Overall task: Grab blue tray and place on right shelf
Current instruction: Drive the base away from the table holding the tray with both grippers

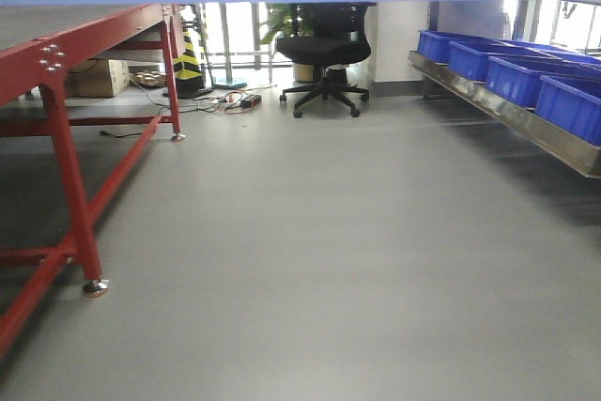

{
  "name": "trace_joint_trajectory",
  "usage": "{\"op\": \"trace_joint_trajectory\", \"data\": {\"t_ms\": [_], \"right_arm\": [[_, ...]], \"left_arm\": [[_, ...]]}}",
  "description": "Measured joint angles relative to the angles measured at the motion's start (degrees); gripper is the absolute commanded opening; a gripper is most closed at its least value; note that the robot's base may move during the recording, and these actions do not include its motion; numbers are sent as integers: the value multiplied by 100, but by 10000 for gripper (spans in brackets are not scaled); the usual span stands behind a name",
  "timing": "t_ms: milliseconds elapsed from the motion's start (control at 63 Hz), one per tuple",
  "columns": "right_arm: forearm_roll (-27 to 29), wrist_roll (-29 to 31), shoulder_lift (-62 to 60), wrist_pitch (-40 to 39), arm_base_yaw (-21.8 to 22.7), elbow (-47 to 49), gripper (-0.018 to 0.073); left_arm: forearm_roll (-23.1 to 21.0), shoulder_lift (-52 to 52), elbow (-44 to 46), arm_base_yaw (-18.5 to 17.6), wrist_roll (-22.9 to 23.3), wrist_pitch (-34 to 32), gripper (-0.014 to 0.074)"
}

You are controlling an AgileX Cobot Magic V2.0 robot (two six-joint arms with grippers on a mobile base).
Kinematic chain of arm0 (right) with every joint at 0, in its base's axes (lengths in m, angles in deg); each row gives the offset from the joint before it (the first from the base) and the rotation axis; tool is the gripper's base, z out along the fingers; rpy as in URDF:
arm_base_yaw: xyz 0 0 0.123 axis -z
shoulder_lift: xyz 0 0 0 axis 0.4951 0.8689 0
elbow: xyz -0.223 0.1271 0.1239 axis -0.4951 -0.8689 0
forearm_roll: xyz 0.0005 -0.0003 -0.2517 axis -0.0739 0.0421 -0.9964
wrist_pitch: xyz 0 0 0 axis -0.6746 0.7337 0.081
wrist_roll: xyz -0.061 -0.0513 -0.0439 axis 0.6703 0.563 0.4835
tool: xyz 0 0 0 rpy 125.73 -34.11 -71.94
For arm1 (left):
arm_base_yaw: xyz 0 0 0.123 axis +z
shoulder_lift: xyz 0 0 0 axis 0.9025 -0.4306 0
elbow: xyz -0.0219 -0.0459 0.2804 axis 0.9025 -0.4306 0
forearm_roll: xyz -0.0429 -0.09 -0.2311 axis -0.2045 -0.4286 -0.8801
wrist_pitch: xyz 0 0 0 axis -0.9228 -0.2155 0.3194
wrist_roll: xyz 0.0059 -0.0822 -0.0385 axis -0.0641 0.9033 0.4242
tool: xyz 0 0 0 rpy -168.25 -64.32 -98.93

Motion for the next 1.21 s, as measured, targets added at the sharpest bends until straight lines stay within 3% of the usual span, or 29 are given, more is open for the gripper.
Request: {"op": "trace_joint_trajectory", "data": {"t_ms": [1205], "right_arm": [[0,0,0,10,0,0,57]], "left_arm": [[0,0,0,0,0,4,-48]]}}
